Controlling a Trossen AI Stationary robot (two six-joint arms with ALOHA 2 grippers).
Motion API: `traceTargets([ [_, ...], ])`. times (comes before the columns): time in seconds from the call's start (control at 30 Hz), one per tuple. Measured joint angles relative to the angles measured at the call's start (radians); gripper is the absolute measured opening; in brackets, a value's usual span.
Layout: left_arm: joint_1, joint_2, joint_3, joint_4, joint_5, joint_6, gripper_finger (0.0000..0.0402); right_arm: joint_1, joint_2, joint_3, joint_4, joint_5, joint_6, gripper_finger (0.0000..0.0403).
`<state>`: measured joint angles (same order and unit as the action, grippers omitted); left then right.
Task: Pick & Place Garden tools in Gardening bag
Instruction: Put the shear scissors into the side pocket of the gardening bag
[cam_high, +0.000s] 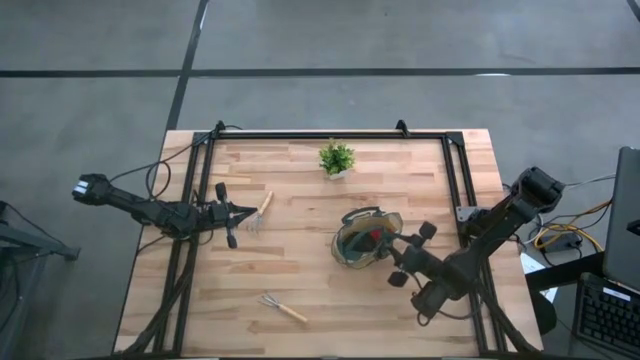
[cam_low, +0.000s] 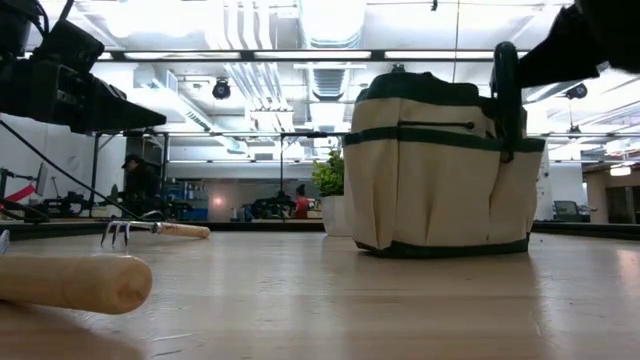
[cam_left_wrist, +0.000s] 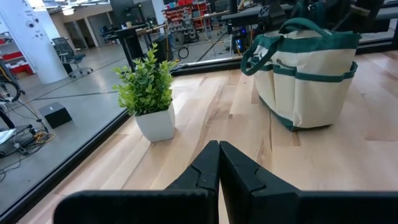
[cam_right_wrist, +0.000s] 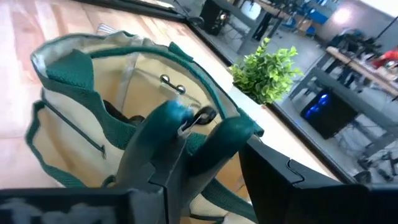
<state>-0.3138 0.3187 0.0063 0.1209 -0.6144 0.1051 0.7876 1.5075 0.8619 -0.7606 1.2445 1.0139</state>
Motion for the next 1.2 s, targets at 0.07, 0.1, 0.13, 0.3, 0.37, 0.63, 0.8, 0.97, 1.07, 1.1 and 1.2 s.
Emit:
traceTargets([
  [0.07,0.0,0.0,0.0,-0.001,0.0,0.0,0.0012,0.0,-0.029,0.003,0.001,-0.026,-0.027,0.0141],
  [0.1,0.0,0.0,0.0,-0.001,0.0,0.0,0.0012,0.0,-0.046,0.005,0.0,-0.044,-0.041,0.0141],
  [0.13,0.0,0.0,0.0,-0.003,0.0,0.0,0.0012,0.0,-0.065,0.008,0.001,-0.064,-0.05,0.0141],
  [0.3,0.0,0.0,0.0,-0.005,0.0,0.0,0.0012,0.0,-0.158,0.009,0.001,-0.142,-0.073,0.0132],
  [0.37,0.0,0.0,0.0,-0.005,0.0,0.0,0.0012,0.0,-0.19,0.008,0.001,-0.162,-0.076,0.0128],
  [0.63,0.0,0.0,0.0,-0.005,0.0,0.0,0.0012,0.0,-0.208,-0.005,0.002,-0.206,-0.077,0.0115],
  [0.8,0.0,0.0,0.0,-0.005,0.0,0.0,0.0012,-0.005,-0.142,-0.013,-0.032,-0.199,-0.021,0.0105],
  [0.97,0.0,0.0,0.0,-0.005,0.0,0.0,0.0012,-0.004,-0.119,-0.013,-0.048,-0.191,-0.006,0.0095],
  [1.07,0.0,0.0,0.0,-0.005,0.0,0.0,0.0012,-0.006,-0.131,-0.013,-0.049,-0.215,-0.004,0.0096],
  [1.1,0.0,0.0,0.0,-0.005,0.0,0.0,0.0012,-0.007,-0.138,-0.013,-0.051,-0.23,-0.004,0.0098],
  [1.2,0.0,0.0,0.0,-0.005,0.0,0.0,0.0012,-0.007,-0.15,-0.013,-0.054,-0.256,0.01,0.0113],
])
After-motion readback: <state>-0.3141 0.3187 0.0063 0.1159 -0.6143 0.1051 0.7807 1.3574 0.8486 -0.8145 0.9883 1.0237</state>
